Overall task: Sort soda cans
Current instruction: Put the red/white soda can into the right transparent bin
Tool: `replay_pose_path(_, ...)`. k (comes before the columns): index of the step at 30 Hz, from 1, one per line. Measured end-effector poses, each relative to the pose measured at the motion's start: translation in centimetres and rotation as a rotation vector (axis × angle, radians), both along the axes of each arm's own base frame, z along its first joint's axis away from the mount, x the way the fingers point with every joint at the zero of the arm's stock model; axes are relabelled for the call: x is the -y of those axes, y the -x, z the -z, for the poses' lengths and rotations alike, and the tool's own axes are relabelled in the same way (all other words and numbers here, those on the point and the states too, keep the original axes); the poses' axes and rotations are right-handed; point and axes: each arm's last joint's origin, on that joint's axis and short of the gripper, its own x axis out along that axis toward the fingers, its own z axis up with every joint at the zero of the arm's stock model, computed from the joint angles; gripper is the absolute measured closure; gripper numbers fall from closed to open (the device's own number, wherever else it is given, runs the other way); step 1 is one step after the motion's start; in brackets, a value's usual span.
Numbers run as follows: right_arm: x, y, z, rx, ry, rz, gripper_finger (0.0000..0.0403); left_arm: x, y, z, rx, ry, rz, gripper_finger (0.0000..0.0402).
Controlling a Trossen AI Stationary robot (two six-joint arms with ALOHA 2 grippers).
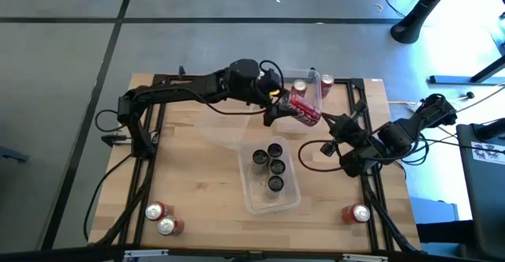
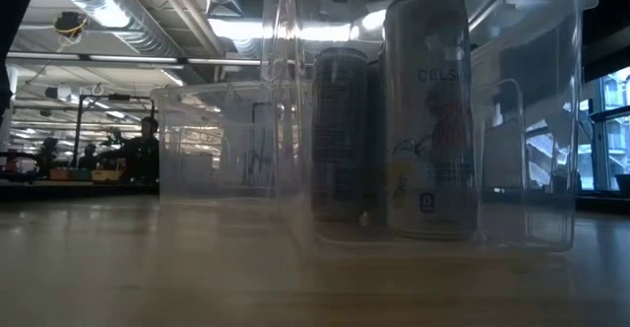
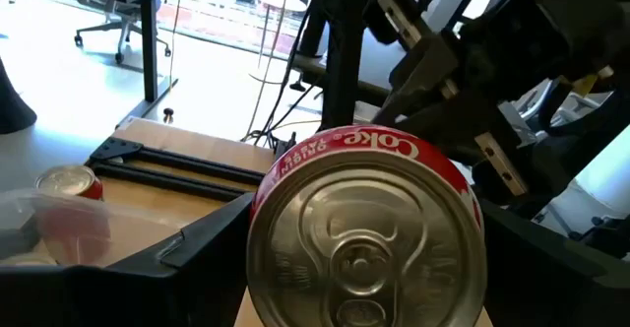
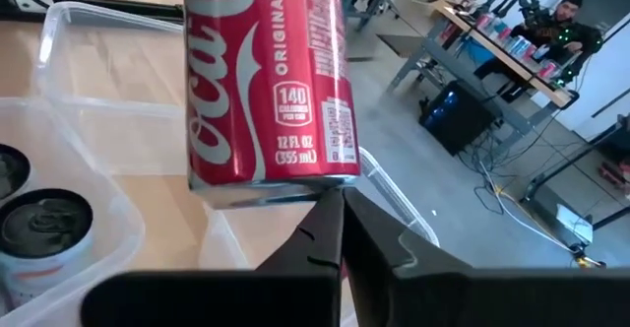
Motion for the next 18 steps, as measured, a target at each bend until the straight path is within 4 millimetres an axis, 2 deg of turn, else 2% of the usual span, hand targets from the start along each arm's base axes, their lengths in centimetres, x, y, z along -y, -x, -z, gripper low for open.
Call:
replay_pose_path(4,0.0,0.1,-0.2,-0.007,-0.006,-0.009,0.04,0.0,0.0,0.1,-0.013,-0.002,0.0,0.0094)
replay_pose_path(11,0.1,0.2,-2.2,0.044,0.02,-0.016,0.0398,-0.1,-0.1,0.8,-0.051,-0.012,-0.001,0.0094)
replay_pose_path(14,0.1,-0.3,-2.0,0.038,0.029,-0.011,0.0401,-0.1,-0.2,1.1,-0.056,-0.011,-0.002,0.0094)
replay_pose_path(18,0.0,-1.0,-0.8,-0.019,0.02,-0.019,0.0401,-0.1,-0.3,1.0,-0.04,-0.013,0.0,0.0094)
